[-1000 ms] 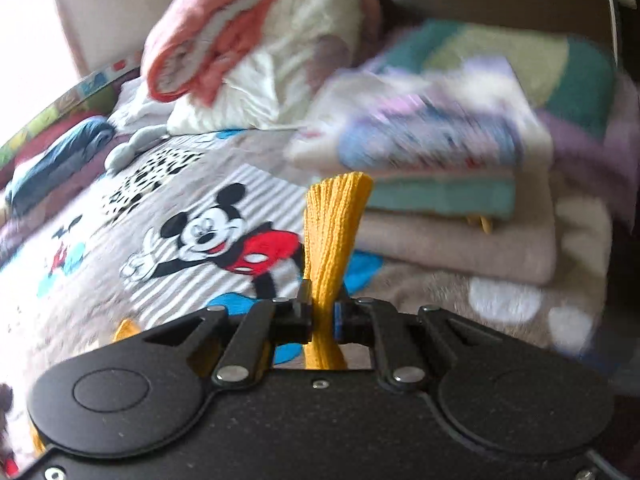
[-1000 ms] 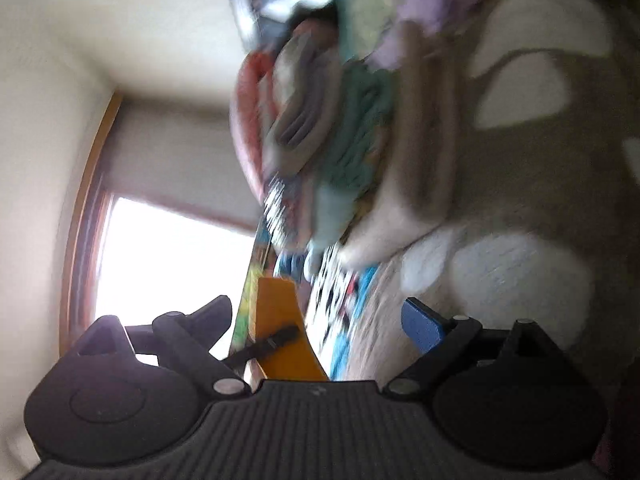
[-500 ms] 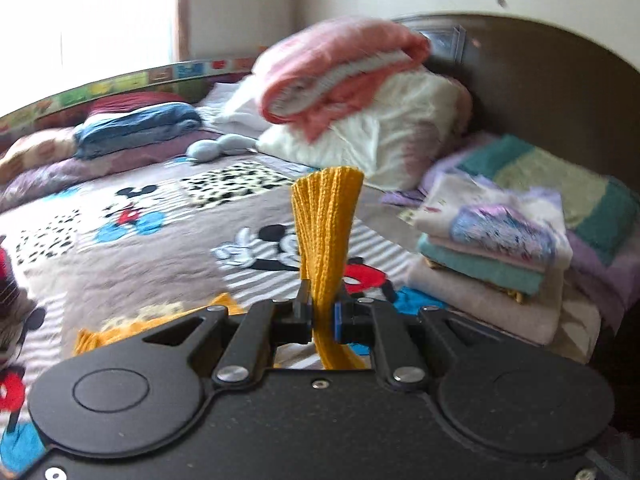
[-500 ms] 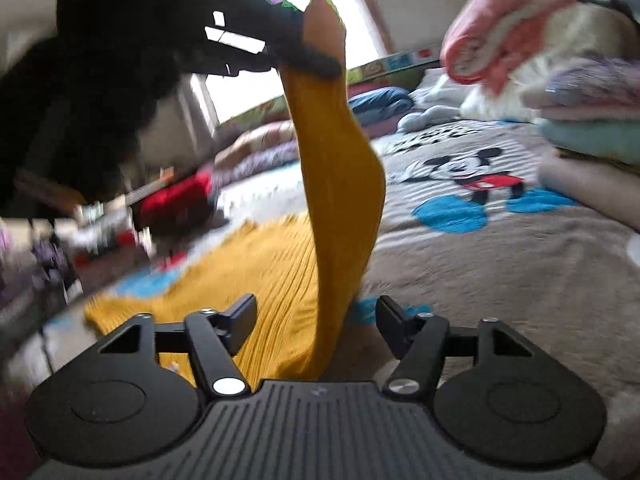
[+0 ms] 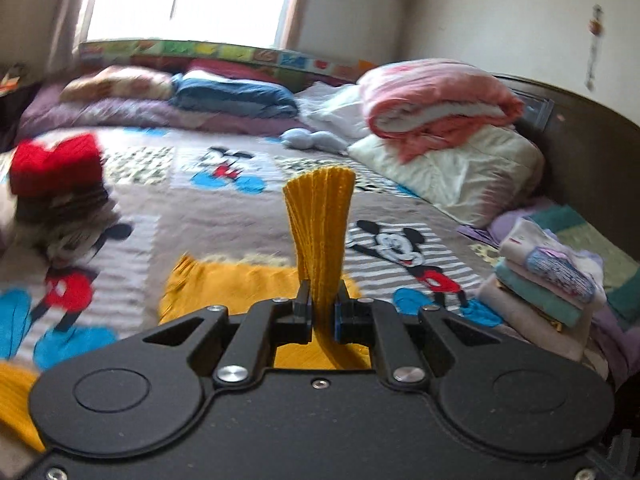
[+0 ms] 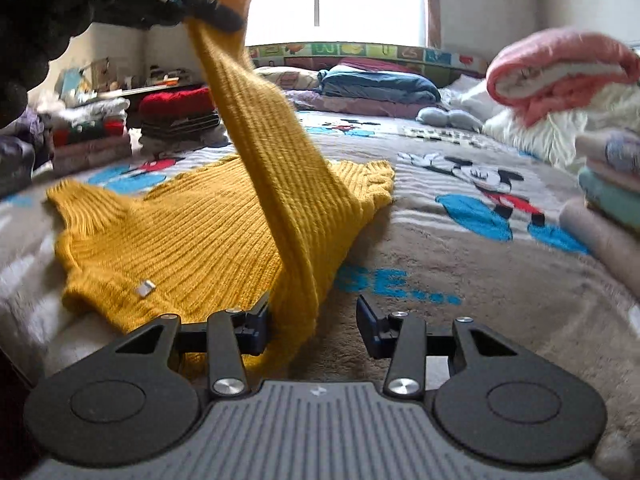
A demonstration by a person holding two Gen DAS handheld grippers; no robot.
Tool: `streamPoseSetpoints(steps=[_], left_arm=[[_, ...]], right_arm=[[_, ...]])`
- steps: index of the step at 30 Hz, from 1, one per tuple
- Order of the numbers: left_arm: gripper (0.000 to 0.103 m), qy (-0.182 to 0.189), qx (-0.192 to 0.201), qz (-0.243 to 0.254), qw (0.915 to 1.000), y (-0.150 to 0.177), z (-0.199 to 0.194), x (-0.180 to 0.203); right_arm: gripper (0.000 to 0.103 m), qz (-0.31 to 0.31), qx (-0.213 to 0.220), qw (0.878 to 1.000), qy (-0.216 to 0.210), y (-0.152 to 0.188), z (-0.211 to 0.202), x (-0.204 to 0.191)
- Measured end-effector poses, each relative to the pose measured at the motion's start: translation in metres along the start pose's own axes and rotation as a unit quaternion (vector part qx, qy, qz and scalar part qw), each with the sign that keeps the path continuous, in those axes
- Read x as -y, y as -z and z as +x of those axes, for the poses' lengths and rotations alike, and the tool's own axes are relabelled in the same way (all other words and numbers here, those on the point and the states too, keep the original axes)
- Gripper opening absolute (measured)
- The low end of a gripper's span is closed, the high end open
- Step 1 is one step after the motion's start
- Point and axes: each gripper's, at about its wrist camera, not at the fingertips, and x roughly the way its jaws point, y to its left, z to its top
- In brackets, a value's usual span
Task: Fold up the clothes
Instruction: 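Close the left gripper on the sleeve cuff and lift it, then lay the held sleeve diagonally across the sweater body and open the left gripper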
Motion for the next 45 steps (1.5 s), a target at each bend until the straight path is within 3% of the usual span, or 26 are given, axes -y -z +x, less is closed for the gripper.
streamPoseSetpoints(steps=[12,23,29,34,38,40,42,45], left_arm=[[0.008,-0.039,-0.016,-0.088,0.9952,0.051,-0.019,-0.084],[0.008,-0.051,-0.03,-0.099,0.9933,0.096,-0.013,-0.115],[0.008,-0.037,-0.028,-0.133,0.9901,0.112,-0.008,-0.132],[0.008,-0.026,-0.021,-0.155,0.9873,0.113,-0.006,-0.138],[0.008,-0.02,-0.011,-0.139,0.99,0.105,-0.008,-0.134],[0.008,-0.02,-0.004,-0.136,0.9905,0.103,-0.008,-0.135],[0.008,-0.022,-0.002,-0.134,0.9907,0.102,-0.006,-0.136],[0.008,-0.026,0.001,-0.133,0.9908,0.102,-0.003,-0.139]], right_arm=[[0.045,-0.082,0.002,0.997,0.01,0.003,-0.006,-0.029],[0.043,-0.104,-0.008,0.995,0.009,0.006,-0.007,-0.039],[0.043,-0.116,-0.011,0.993,0.011,0.007,-0.011,-0.042],[0.044,-0.137,0.025,0.99,-0.024,0.006,-0.026,-0.05],[0.045,-0.147,0.053,0.986,-0.053,0.004,-0.033,-0.057],[0.045,-0.141,0.046,0.986,-0.07,0.003,-0.027,-0.058],[0.056,-0.133,0.035,0.986,-0.089,0.002,-0.021,-0.059],[0.062,-0.121,0.006,0.984,-0.133,0.004,-0.012,-0.06]])
